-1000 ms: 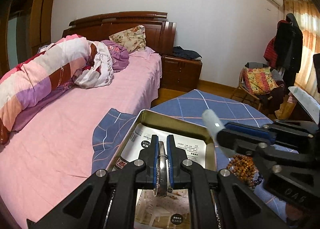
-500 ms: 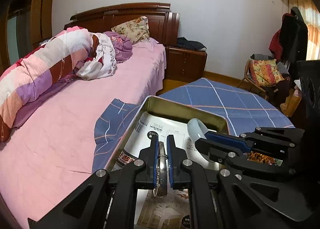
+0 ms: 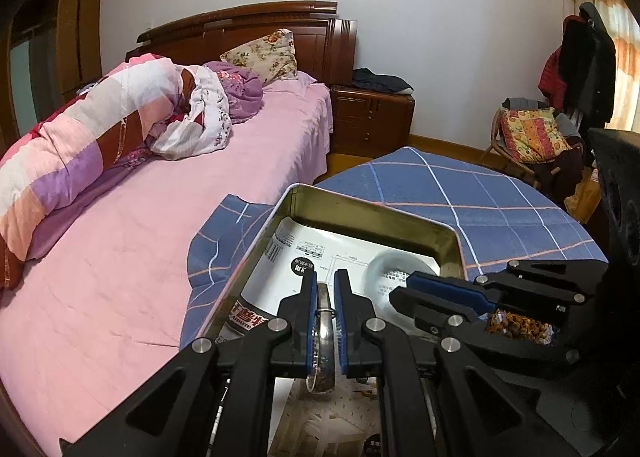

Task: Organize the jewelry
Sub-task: 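Open both grippers to drop the bangle and watch into the tin, then grasp the silver metal watch band on the tablecloth with the left gripper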

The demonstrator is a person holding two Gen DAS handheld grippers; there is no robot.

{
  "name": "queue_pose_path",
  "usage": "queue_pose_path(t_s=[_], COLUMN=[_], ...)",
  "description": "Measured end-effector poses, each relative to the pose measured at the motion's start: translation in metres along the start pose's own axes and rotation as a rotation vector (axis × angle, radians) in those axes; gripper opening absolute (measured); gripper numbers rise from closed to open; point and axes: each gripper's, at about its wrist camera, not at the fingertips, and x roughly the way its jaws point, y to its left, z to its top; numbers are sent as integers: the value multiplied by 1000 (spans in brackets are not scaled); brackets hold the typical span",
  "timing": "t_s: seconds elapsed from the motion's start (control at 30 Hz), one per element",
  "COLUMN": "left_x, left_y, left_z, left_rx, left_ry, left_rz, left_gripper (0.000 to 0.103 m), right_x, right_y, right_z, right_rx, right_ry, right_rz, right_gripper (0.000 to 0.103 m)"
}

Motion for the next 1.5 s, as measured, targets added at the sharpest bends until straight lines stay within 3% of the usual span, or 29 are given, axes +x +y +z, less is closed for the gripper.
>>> queue_pose_path(t_s=[0.17,0.23,0.3,0.4,0.63,0.87,1.5], left_x=[-4,-8,-11,-23,-37,-64,-82], left_y=[-5,-3,1,6,-3,-37,-111], left_z=[-1,-1,-2,-4,-5,-22,-84], left_rx=[21,8,-13,-40,-48,43,201], left_ry=[-6,-13,-21,-63,-100,-144,-54], left_rz=[17,21,40,43,59,52,-73], left_gripper=[10,19,47,71,73,73,73], right_x=[-8,-13,-19,-31,-57,-92,-151], right_y=[-4,-7,-12,-22,-38,-58,-101], right_z=[0,-1,-2,-8,-24,-61,-145], right_rx=[6,20,41,74,125,153,334], right_ry=[-22,-31,-37,-51,-46,-23,16], right_rz=[3,-2,-13,-17,-46,-110,-232], right_gripper=[27,37,44,56,59,64,66])
